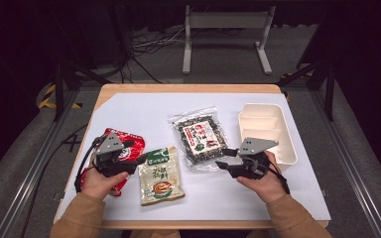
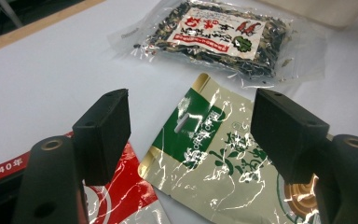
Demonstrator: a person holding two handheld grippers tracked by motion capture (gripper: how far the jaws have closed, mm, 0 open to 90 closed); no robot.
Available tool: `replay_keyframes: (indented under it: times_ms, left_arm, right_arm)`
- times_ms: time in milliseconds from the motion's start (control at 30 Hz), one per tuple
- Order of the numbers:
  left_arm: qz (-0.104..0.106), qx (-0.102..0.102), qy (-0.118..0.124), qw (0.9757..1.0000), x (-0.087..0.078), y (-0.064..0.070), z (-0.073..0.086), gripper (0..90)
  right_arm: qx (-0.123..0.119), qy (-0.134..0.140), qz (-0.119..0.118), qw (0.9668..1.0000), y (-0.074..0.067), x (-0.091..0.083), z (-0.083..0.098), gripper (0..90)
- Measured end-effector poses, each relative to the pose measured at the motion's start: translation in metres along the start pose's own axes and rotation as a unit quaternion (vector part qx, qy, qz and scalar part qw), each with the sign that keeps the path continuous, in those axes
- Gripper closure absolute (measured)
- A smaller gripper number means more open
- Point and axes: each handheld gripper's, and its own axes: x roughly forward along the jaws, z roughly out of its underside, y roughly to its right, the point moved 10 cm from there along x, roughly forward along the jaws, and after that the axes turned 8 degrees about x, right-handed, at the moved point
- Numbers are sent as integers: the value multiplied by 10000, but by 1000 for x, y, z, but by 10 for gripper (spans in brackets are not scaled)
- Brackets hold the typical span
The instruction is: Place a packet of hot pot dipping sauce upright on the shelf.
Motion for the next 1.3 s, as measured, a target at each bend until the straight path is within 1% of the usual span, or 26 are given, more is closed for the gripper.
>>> replay_keyframes:
  times_ms: [33, 67, 100, 200, 300, 500, 567, 633, 700, 767, 800, 867, 900, 933, 1000, 1033, 1067, 1100, 1133, 1167, 1200, 1267, 1300]
  left_arm:
    - [88, -1, -86, 9999, 1, 1, 2, 278]
    - [88, -1, -86, 9999, 1, 1, 2, 276]
    - [38, 115, -199, 9997, 2, 0, 4, 276]
    - [89, 87, -173, 9998, 3, 2, 3, 271]
    - [77, 155, -175, 9997, 3, 3, 1, 259]
    - [174, 116, -292, 9994, 9, 4, -2, 237]
    - [219, 97, -310, 9992, 12, 4, -3, 232]
    - [291, 70, -370, 9989, 16, 5, -3, 232]
    - [345, 99, -426, 9984, 20, 5, -3, 232]
    - [391, 61, -482, 9981, 24, 5, -3, 232]
    - [406, 79, -496, 9979, 26, 4, -4, 233]
    - [441, -15, -581, 9973, 30, 2, -3, 233]
    - [460, -32, -608, 9971, 31, 1, -3, 233]
    - [504, -76, -636, 9967, 33, 1, -3, 233]
    - [586, -143, -678, 9959, 38, -1, -2, 234]
    - [595, -178, -707, 9956, 40, -1, -1, 234]
    - [595, -175, -757, 9952, 43, -3, 1, 234]
    - [665, -218, -779, 9945, 46, -3, 2, 234]
    - [683, -206, -796, 9943, 48, -4, 2, 234]
    - [775, -288, -798, 9934, 51, -4, 3, 234]
    - [775, -288, -798, 9934, 51, -4, 3, 234]
    - [837, -379, -813, 9924, 55, -6, 4, 234]
    - [844, -413, -866, 9918, 56, -7, 5, 250]
  right_arm:
    - [16, -3, 2, 10000, 1, 0, 0, 505]
    - [41, 6, 13, 10000, 1, 0, 0, 505]
    - [52, 45, 8, 10000, 1, -1, 0, 503]
    - [59, 64, 3, 10000, 2, -1, -1, 496]
    - [64, 61, -8, 10000, 1, 0, 0, 491]
    - [36, 28, -10, 10000, -2, 0, 2, 491]
    - [62, -3, -39, 10000, -4, -1, 4, 494]
    - [72, -17, -37, 10000, -5, -2, 5, 501]
    - [74, -15, -43, 10000, -6, -4, 6, 501]
    - [68, -35, -3, 10000, -6, -6, 9, 497]
    - [75, -45, 9, 10000, -6, -7, 10, 492]
    - [99, -60, 34, 9999, -6, -9, 12, 484]
    - [119, -79, 38, 9999, -6, -10, 14, 482]
    - [141, -87, 6, 9999, -7, -10, 15, 482]
    - [207, -51, -147, 9997, -12, -12, 14, 478]
    - [184, -40, -171, 9997, -14, -12, 14, 477]
    - [158, -41, -175, 9997, -15, -13, 14, 475]
    - [120, -61, -170, 9998, -17, -13, 16, 474]
    - [93, -88, -149, 9998, -18, -13, 17, 473]
    - [88, -108, -141, 9998, -18, -12, 18, 472]
    - [88, -108, -141, 9998, -18, -12, 18, 472]
    - [95, -155, -101, 9998, -17, -12, 22, 472]
    - [131, -176, -80, 9997, -16, -13, 25, 472]
